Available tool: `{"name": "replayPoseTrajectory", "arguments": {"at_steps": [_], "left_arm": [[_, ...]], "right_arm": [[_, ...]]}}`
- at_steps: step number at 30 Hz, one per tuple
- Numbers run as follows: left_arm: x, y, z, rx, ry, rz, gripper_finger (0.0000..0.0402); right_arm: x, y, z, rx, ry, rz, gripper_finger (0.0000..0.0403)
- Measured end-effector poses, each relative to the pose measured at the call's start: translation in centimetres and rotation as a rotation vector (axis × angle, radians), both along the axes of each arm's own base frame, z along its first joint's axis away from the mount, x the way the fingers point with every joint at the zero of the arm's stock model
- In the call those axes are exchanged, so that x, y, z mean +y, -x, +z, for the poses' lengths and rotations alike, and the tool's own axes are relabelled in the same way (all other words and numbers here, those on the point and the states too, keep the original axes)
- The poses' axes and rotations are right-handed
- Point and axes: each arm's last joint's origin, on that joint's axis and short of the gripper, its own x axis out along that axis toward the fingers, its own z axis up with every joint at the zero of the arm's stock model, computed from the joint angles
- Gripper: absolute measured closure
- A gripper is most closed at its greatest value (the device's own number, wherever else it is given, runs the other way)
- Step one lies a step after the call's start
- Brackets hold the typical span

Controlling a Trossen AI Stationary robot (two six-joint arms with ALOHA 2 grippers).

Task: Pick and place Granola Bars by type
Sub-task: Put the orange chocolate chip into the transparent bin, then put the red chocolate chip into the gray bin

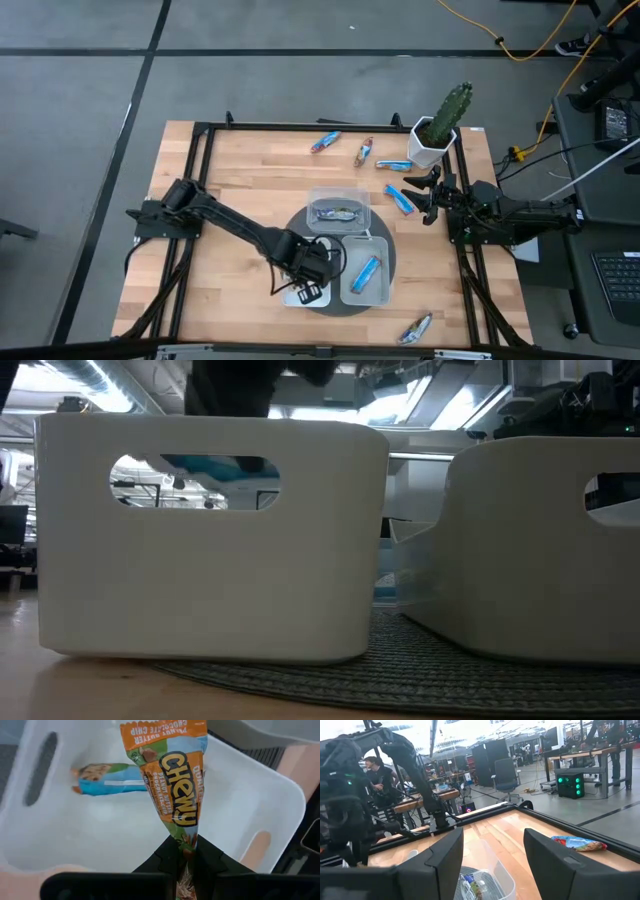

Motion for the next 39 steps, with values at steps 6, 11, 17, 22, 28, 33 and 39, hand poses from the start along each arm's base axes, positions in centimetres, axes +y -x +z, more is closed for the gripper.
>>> {"name": "replayPoseTrajectory", "arguments": {"at_steps": [6,11,17,22,28,33,39], "left_arm": [[0.4,-0.9,-1.0,-0.004,0.012,0.019,0.0379],[0.6,-1.1,-1.4,0.017,0.023,0.021,0.0379],[0.7,-0.6,-2.8,0.074,0.036,0.037,0.0379],[0.9,-0.3,-3.5,0.101,0.024,0.089,0.0376],[1.0,-0.3,-3.5,0.099,0.02,0.111,0.0341],[1.0,-0.3,-3.5,0.101,0.027,0.143,0.0289],[0.9,-0.4,-2.9,0.105,0.036,0.153,0.0233]], "right_arm": [[0.0,0.0,0.0,0.0,0.0,0.0,0.0193],[0.0,0.0,0.0,0.0,0.0,0.0,0.0193],[0.0,0.0,0.0,0.0,0.0,0.0,0.0193],[0.0,0.0,0.0,0.0,0.0,0.0,0.0193],[0.0,0.0,0.0,0.0,0.0,0.0,0.0193],[0.0,0.0,0.0,0.0,0.0,0.0,0.0193],[0.0,0.0,0.0,0.0,0.0,0.0,0.0193]]}}
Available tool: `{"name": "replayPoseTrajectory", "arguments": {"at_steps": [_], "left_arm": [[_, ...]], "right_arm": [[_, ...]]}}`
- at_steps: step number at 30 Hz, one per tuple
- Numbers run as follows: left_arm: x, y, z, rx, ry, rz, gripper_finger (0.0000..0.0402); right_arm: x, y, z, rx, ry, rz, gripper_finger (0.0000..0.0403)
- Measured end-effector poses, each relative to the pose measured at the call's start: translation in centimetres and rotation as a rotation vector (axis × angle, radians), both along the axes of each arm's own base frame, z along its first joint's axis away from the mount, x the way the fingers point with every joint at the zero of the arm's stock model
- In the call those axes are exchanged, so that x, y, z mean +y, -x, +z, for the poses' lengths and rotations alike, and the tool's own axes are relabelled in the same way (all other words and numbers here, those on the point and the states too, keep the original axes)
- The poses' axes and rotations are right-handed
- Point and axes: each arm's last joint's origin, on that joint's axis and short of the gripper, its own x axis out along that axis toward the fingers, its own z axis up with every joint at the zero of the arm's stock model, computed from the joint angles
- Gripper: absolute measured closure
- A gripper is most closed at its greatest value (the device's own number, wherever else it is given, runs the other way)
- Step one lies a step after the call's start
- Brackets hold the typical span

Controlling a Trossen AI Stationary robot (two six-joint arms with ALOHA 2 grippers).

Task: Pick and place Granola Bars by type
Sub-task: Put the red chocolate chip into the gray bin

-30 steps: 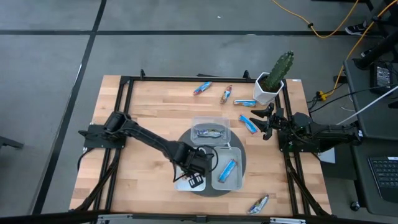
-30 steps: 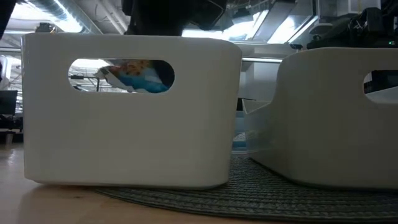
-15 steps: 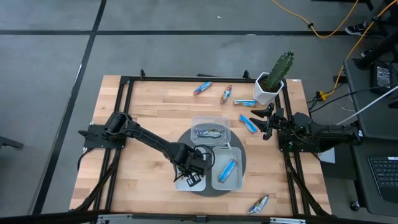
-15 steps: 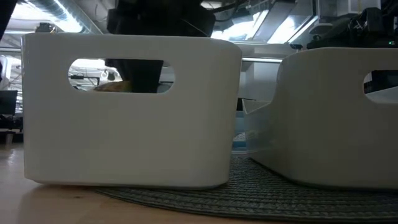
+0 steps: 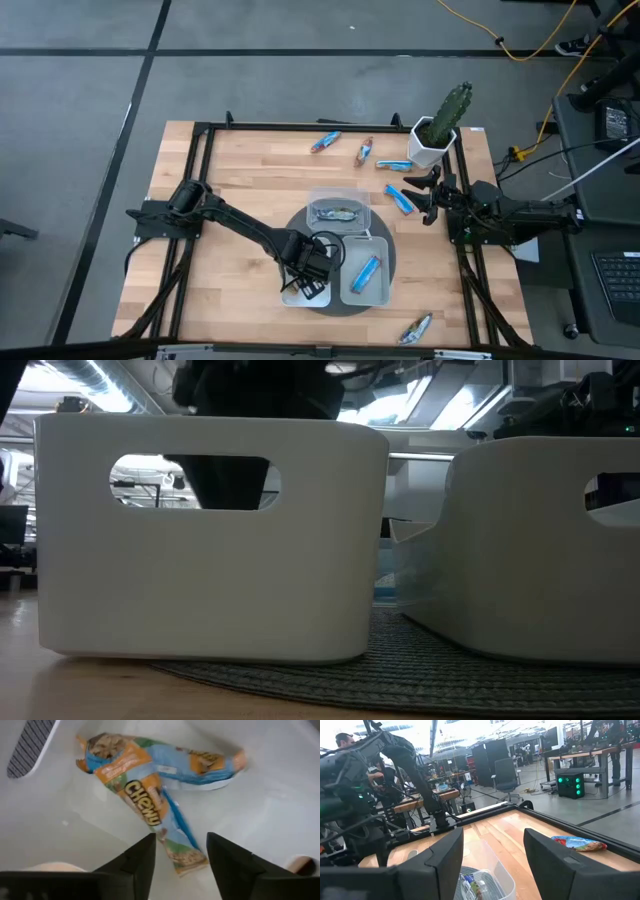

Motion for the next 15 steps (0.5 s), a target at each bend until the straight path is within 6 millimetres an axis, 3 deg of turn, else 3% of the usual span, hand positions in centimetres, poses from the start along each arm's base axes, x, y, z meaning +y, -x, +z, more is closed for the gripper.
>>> {"name": "replayPoseTrajectory", "arguments": {"at_steps": [7,15], "left_arm": [[1.1,-0.9,3.8,-0.045,0.018,0.005,0.0207],[4.6,-1.8,9.9,-0.143,-0.074,-0.02,0.0206]], "right_arm": [[0.0,0.0,0.0,0.0,0.0,0.0,0.0193],[0.0,0.0,0.0,0.0,0.0,0.0,0.0193]]}}
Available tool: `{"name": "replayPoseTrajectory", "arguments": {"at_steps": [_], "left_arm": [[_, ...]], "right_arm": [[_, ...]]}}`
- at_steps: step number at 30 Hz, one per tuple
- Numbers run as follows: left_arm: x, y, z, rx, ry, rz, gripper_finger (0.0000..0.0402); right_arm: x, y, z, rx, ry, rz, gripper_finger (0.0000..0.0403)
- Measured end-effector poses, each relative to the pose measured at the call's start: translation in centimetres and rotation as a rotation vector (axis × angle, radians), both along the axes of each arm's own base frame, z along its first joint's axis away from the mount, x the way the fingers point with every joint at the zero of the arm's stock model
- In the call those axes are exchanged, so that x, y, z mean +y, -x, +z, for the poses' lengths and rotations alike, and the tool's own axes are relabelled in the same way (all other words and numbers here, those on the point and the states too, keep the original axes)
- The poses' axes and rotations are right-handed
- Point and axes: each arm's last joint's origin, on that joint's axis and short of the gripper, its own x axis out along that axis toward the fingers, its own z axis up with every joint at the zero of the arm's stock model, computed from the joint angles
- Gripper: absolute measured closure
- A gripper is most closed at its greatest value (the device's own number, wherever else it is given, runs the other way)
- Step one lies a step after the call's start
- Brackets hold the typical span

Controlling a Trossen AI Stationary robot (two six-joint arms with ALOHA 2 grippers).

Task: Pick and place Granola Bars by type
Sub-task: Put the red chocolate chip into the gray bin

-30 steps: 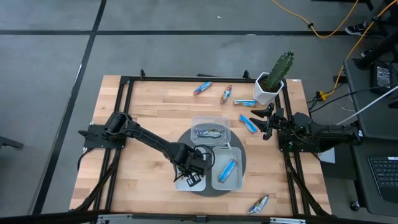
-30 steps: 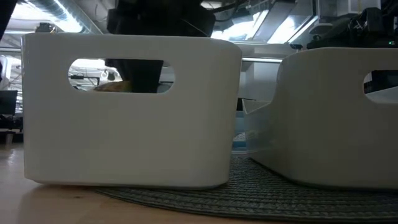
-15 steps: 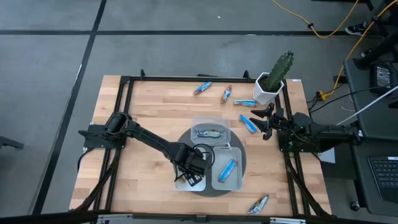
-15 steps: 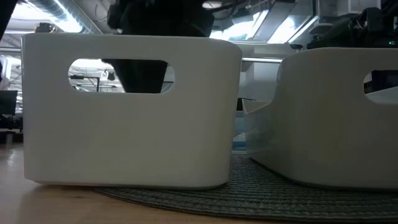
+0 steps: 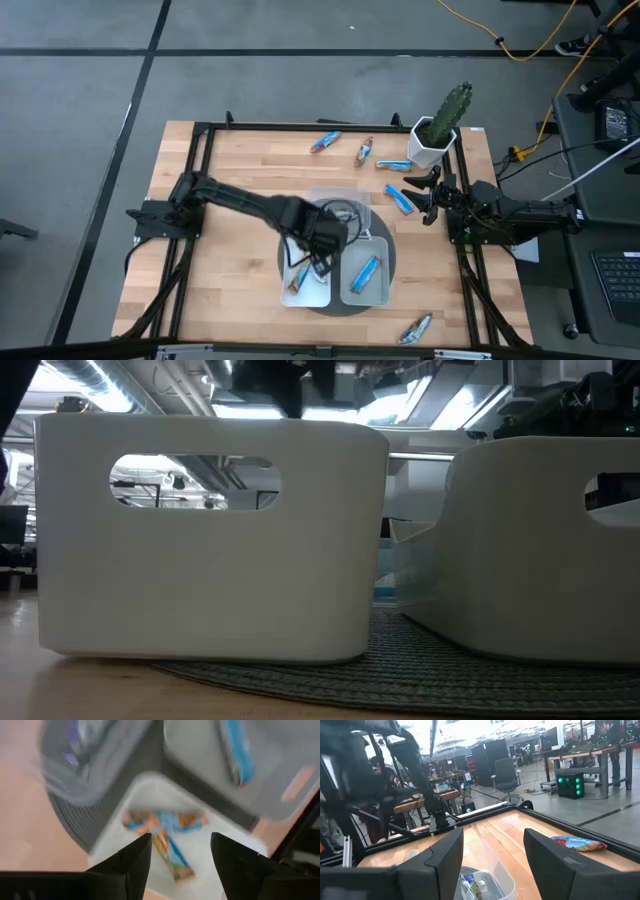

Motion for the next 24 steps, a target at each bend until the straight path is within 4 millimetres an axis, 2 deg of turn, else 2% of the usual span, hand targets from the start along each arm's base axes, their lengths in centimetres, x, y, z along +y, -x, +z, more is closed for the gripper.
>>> {"name": "replayPoseTrajectory", "arguments": {"at_steps": [5,9,17,24], "left_arm": [[3.2,-0.5,2.6,-0.069,-0.093,-0.001,0.0206],[6.1,-0.9,3.6,-0.097,-0.128,-0.028,0.0206],[13.2,-0.9,3.8,-0.073,-0.215,-0.077,0.0206],[19.6,0.2,3.8,-0.032,-0.29,-0.124,0.0206]], "right_arm": [[0.0,0.0,0.0,0.0,0.0,0.001,0.0193],[0.0,0.0,0.0,-0.005,-0.017,0.002,0.0193],[0.0,0.0,0.0,-0.004,-0.013,0.002,0.0193],[0.0,0.0,0.0,-0.004,-0.013,0.002,0.0193]]}}
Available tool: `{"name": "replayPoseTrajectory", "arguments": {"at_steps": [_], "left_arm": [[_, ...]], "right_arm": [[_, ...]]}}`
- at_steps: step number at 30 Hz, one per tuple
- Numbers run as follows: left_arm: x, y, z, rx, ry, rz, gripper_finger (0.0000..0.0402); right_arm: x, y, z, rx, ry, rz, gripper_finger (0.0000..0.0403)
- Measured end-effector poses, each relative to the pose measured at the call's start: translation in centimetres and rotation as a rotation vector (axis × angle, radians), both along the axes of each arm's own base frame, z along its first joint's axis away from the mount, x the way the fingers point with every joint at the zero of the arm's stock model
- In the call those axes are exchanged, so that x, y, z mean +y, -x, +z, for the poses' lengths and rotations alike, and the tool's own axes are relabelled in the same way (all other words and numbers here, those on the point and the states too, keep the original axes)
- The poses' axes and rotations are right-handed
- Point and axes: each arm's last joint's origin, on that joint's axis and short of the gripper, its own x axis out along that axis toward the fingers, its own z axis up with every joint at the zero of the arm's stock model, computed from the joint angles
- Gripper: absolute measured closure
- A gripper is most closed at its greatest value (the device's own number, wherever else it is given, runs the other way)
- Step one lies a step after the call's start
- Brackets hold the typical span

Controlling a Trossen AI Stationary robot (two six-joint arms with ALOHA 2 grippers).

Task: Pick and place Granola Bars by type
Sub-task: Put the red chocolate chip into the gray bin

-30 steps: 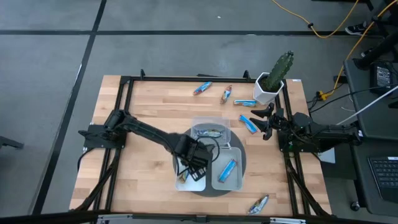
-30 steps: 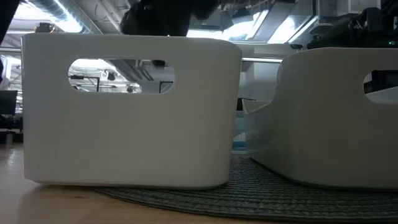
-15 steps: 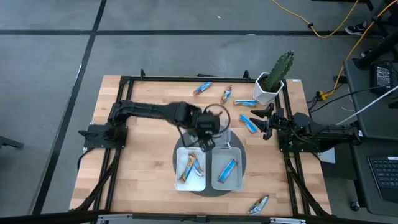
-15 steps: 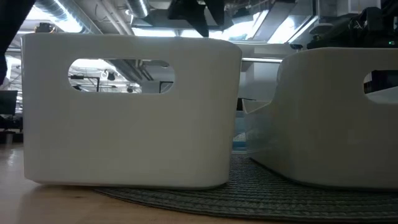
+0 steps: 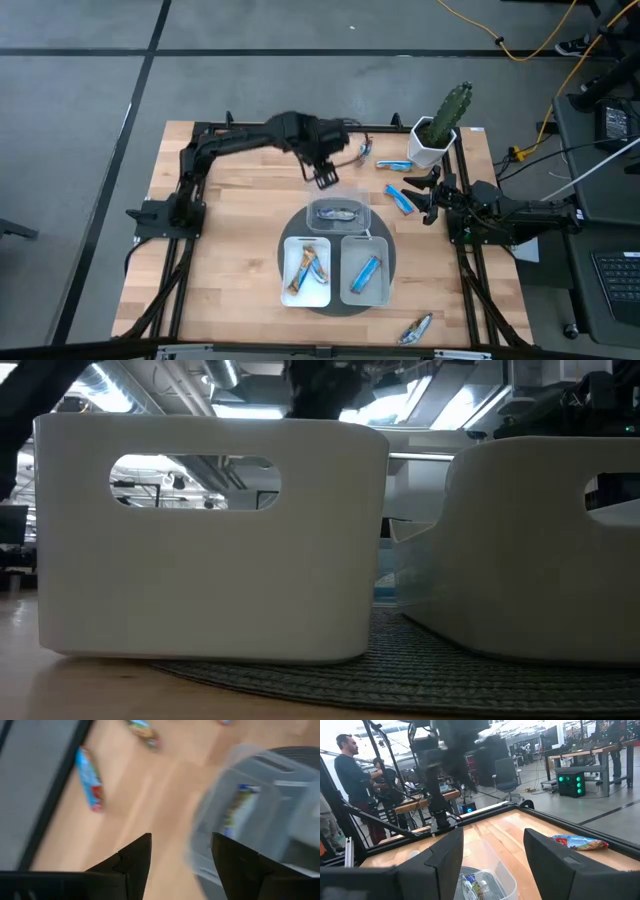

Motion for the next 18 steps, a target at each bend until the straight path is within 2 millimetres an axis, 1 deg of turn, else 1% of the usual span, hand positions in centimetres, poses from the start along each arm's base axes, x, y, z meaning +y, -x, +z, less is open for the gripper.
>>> {"name": "replayPoseTrajectory", "arguments": {"at_steps": [4,9,14,18], "left_arm": [[3.7,0.9,0.1,0.015,-0.047,-0.023,0.0206],[8.1,2.1,0.3,-0.016,-0.111,-0.014,0.0206],[11.5,3.4,0.5,-0.037,-0.157,0.019,0.0206],[13.6,3.8,0.1,-0.061,-0.177,0.029,0.0206]], "right_arm": [[0.0,0.0,0.0,0.0,0.0,0.0,0.0193],[0.0,0.0,0.0,0.0,0.001,0.0,0.0193],[0.0,0.0,0.0,0.0,0.0,0.0,0.0193],[0.0,0.0,0.0,0.001,0.003,0.0,0.0193]]}}
